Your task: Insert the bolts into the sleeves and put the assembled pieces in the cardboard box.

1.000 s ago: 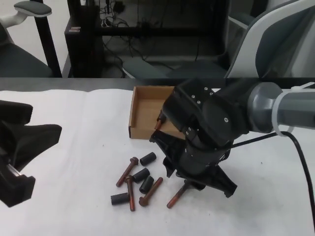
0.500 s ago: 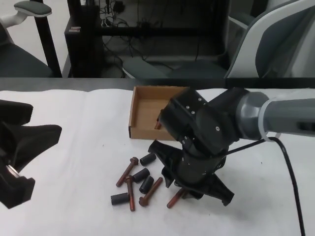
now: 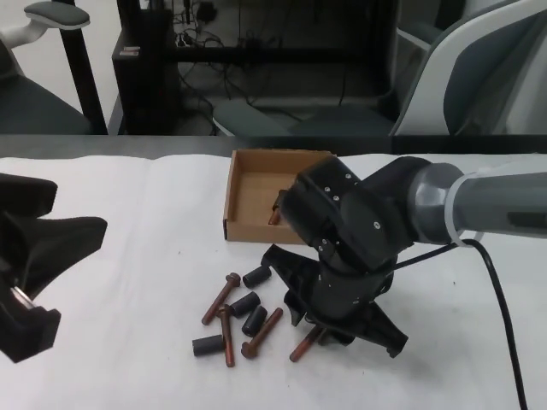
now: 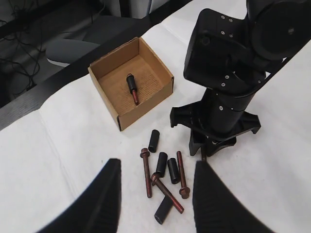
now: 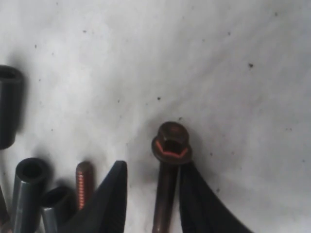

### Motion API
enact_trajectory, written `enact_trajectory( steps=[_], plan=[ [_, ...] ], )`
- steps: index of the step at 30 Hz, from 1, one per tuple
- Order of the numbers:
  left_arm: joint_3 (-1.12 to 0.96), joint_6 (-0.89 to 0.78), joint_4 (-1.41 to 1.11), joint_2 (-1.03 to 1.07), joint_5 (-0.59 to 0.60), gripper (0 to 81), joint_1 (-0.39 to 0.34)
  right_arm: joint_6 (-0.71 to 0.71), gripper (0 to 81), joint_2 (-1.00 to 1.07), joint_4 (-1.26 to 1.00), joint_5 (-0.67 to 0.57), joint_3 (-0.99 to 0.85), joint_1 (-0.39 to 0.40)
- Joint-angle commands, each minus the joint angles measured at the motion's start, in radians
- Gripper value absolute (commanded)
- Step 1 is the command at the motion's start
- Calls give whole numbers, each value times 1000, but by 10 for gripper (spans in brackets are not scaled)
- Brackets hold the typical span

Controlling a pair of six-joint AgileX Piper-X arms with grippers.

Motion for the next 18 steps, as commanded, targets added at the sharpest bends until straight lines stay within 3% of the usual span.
enact_trajectory(
  steps=[1, 9, 12, 15, 18],
  plan=[
    [-12, 1, -3, 0, -2, 473, 4, 5, 371, 3, -1, 16, 1, -6],
    [-12, 1, -3, 0, -2, 473, 4, 5, 368, 3, 27, 29, 1, -7],
    [-12, 9, -5, 0, -2, 473, 4, 1, 234, 3, 26, 29, 1, -7],
    [-12, 41, -5, 0, -2, 473, 4, 1, 13, 3, 26, 29, 1, -7],
    [-12, 47, -5, 0, -9, 473, 4, -46, 0, 3, 23, 27, 1, -7]
  ],
)
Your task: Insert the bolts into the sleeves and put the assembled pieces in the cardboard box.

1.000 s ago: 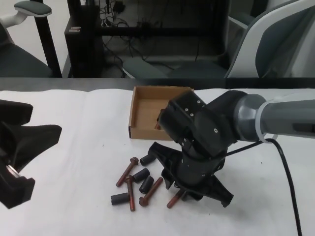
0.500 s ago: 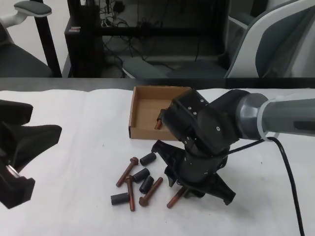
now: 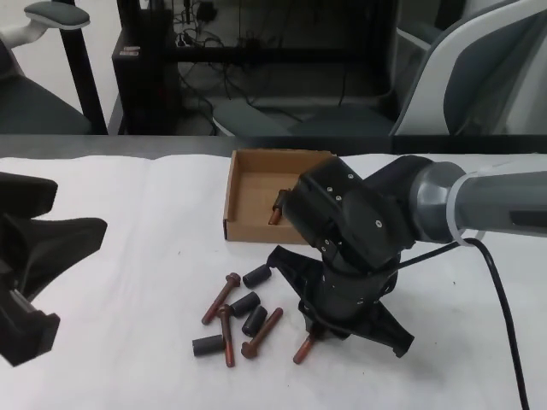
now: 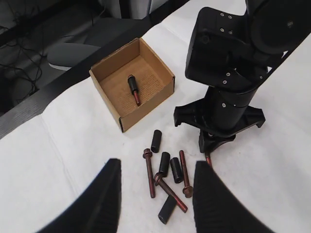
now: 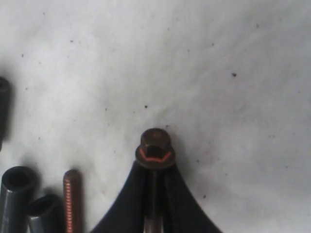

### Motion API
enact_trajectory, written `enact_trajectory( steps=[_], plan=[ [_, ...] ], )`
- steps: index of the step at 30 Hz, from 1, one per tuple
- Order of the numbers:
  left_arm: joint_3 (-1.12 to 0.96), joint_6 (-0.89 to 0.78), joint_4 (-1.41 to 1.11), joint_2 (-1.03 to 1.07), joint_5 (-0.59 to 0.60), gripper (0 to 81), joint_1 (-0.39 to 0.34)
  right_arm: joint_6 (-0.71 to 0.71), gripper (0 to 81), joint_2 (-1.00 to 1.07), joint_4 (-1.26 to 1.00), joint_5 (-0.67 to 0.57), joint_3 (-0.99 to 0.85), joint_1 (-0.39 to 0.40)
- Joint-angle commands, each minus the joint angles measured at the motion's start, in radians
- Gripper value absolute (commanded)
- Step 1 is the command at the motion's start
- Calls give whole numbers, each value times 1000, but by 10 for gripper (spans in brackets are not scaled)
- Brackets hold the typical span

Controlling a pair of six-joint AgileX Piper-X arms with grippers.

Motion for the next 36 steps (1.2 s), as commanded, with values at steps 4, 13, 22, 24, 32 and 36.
enact_trajectory(
  steps=[4, 13, 22, 24, 32, 36],
  plan=[
    [-12, 10, -5, 0, -9, 473, 4, -42, 0, 3, 3, -12, 1, -4],
    [-9, 10, -3, 0, -8, 473, 4, -186, 0, -54, -6, -21, -1, -4],
    [-6, 69, 84, 99, 61, 473, 4, -348, 0, -167, 13, -44, 1, -5],
    [-6, 136, 119, 146, 70, 473, 4, -392, 0, -188, 13, -53, 1, -5],
    [-6, 440, 133, 314, 80, 473, 2, -599, 0, -277, 17, -150, 1, -5],
    [-6, 587, 131, 383, 148, 473, 2, -730, 0, -328, 72, -176, 1, -5]
  ],
)
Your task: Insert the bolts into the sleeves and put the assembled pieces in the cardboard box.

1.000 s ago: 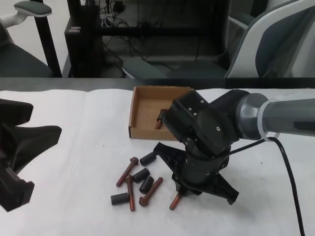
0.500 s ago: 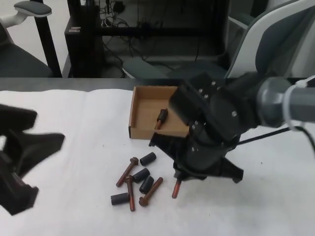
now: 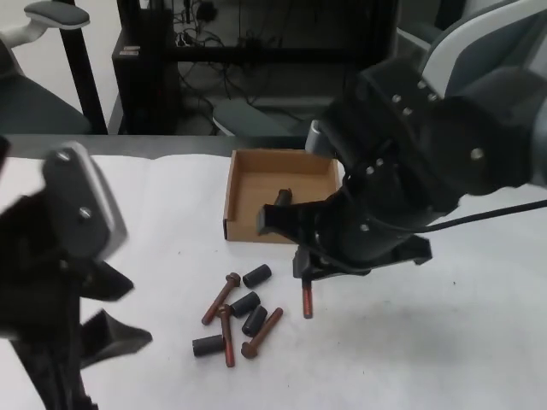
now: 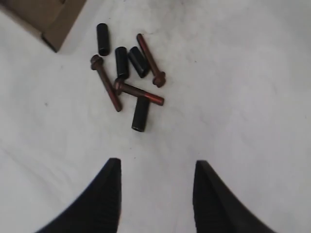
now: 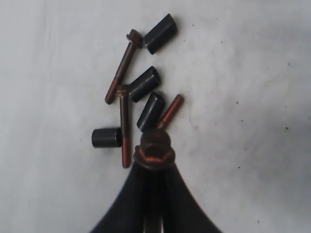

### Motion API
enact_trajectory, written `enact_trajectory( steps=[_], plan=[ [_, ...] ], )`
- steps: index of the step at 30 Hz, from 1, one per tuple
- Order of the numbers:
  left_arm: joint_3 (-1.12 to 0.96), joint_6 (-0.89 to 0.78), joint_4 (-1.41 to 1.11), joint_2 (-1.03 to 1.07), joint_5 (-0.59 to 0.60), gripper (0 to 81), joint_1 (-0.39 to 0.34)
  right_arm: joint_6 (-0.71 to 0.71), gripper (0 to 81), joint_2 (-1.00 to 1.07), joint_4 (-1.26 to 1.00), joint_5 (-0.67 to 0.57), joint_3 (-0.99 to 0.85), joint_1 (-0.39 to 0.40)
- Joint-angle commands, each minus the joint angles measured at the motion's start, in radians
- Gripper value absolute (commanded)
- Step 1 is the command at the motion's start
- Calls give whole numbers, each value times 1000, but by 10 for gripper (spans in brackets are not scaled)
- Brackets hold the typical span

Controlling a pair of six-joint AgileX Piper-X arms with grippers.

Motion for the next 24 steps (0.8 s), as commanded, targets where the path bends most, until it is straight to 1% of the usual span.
enact_trajectory(
  steps=[1, 4, 8, 10, 14, 17, 19, 22, 24],
  plan=[
    [-6, 107, -9, 37, 52, 473, 2, -121, 0, -54, 53, -25, -3, -5],
    [-6, 136, -47, 84, 59, 473, 2, -226, 0, -87, 114, -27, -3, -9],
    [-8, 136, -115, 150, 131, 473, 2, -318, 0, -119, 171, -36, -3, -19],
    [-13, 134, -138, 191, 132, 473, 2, -348, 0, -131, 181, -54, -3, -27],
    [-38, 141, -147, 288, 132, 480, 2, -381, 0, -137, 181, -85, 2, -42],
    [-68, 165, -147, 365, 132, 480, 2, -385, 0, -147, 168, -113, 44, -52],
    [-94, 185, -140, 408, 129, 480, 2, -385, 0, -156, 163, -138, 91, -60],
    [-134, 216, -136, 468, 85, 480, 2, -378, 0, -191, 126, -174, 170, -64],
    [-153, 229, -136, 498, 86, 480, 2, -369, 0, -224, 105, -185, 218, -64]
  ],
)
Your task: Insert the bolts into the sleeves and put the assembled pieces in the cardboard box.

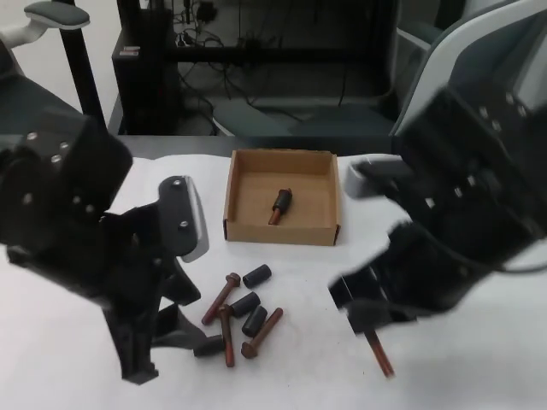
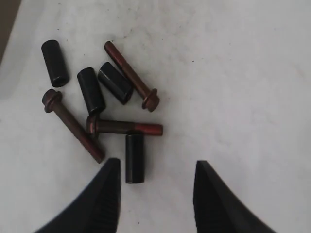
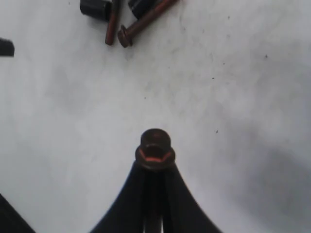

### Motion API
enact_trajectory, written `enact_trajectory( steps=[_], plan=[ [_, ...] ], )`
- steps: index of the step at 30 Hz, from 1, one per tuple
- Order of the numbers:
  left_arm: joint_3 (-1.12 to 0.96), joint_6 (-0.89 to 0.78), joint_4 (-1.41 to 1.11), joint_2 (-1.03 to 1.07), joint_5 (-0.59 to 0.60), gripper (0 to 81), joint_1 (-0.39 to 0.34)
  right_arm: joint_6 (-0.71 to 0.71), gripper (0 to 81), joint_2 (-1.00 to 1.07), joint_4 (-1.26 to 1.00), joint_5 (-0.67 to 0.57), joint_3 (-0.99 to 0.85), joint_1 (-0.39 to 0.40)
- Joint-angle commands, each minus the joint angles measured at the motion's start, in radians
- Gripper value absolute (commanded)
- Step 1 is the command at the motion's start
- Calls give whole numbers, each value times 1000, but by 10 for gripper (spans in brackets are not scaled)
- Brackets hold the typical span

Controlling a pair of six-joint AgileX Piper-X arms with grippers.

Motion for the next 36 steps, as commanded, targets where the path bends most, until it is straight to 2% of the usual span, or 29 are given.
enact_trajectory(
  steps=[1, 12, 16, 28, 36],
  plan=[
    [-38, 20, 2, 41, -14, 480, 2, 5, 0, -65, -42, -37, 67, -6],
    [-85, 33, 88, 176, -41, 480, -4, 5, 0, -206, -53, -51, 186, -9],
    [-85, 23, 85, 176, -97, 480, -23, 2, 0, -209, -64, -55, 187, -9],
    [-85, -9, 60, 248, -130, 480, -68, 2, 0, -209, -83, -85, 187, -9],
    [-85, -9, 31, 286, -130, 480, -72, 2, 0, -209, -83, -85, 187, -9]
  ],
)
